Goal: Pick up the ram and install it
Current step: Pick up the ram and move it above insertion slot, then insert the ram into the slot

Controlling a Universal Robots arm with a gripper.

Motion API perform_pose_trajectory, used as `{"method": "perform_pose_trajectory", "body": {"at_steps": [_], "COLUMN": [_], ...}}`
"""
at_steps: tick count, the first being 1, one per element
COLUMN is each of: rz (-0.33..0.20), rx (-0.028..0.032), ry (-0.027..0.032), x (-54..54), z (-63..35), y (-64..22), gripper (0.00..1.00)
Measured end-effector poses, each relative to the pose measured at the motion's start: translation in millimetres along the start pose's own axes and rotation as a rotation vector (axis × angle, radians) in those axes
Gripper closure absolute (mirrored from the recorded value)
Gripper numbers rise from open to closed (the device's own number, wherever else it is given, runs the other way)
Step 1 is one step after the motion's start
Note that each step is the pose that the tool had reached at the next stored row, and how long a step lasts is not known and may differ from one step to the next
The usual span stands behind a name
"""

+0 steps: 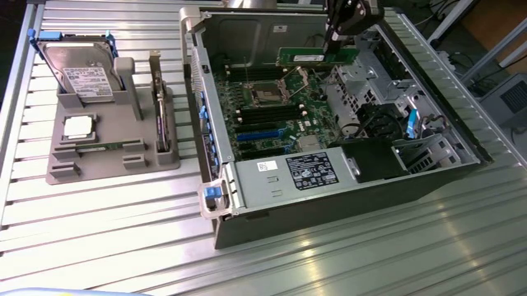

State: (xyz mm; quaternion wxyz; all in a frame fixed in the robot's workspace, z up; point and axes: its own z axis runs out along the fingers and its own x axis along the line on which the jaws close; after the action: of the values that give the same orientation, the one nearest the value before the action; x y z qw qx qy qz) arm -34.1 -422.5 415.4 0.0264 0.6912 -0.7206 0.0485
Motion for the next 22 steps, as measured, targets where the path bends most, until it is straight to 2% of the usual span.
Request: {"method": "perform_pose_trajectory", "body": {"at_steps": [5,18,19,20,22], "rz": [0.000,0.000,0.000,0.001,0.003], "rx": [0.0001,0.0001,-0.0001,-0.0016,-0.0046], "ry": [0.0014,0.0013,-0.0043,-0.0400,-0.1054], "x": [-11.7,-12.0,-12.0,-12.0,-11.9], "z": [-1.3,-1.3,-1.2,-1.2,-1.2], "y": [-0.4,-0.4,-0.5,-0.4,-0.4], "gripper": [0.88,0.88,0.88,0.88,0.88]}}
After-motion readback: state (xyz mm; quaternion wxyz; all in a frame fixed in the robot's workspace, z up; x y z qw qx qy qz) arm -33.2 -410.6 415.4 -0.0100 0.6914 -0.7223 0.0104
